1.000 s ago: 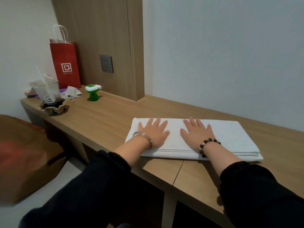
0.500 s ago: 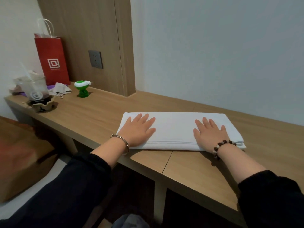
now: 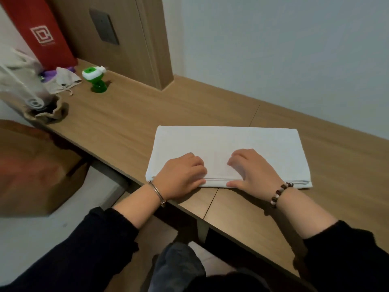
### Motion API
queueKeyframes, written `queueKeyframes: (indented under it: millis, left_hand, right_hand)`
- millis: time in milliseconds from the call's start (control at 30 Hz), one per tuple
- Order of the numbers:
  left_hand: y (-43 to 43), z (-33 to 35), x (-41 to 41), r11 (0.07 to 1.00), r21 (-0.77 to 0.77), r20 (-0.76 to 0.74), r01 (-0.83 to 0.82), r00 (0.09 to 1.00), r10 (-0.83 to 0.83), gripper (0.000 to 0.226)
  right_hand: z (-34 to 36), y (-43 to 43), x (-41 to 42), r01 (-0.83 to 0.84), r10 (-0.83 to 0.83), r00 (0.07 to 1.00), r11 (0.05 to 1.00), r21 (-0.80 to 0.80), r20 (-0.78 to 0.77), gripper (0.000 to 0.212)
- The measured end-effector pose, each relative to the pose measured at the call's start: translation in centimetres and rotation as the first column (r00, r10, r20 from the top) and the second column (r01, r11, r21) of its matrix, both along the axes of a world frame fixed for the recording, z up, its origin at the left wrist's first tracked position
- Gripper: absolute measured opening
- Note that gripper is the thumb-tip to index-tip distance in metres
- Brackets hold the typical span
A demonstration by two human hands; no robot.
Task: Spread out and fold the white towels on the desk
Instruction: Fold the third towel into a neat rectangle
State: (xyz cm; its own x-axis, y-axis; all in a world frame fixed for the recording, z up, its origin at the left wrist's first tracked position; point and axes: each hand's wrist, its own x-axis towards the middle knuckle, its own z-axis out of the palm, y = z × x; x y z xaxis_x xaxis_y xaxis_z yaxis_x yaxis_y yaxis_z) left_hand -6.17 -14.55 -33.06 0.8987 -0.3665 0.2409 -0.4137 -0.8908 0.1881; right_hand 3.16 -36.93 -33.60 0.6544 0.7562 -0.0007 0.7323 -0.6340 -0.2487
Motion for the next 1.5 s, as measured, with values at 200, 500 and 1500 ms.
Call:
queueKeyframes:
  millis: [200,500,1500]
  left_hand:
    - [-1.6,1.8,0.2,0.988,0.092,-0.254,-0.127,0.956,0.146,0.021]
    - [-2.5,3.5,0.5,0.978,0.201,-0.277,0.05,0.961,0.008,0.014]
    - [-3.3,0.1,-0.6,0.947,0.294,-0.37,-0.126,0.899,0.234,0.053]
  right_hand:
    - [2.4,0.4,-1.0,0.016,-0.026,0.998,0.985,-0.173,-0.055,0.025]
    - [3.2,1.7,-1.7,0.094,-0.121,0.989,0.962,-0.258,-0.09,0.007]
    - [1.7,2.6,-3.6,0.109,-0.193,0.976,0.836,-0.538,-0.102,0.084]
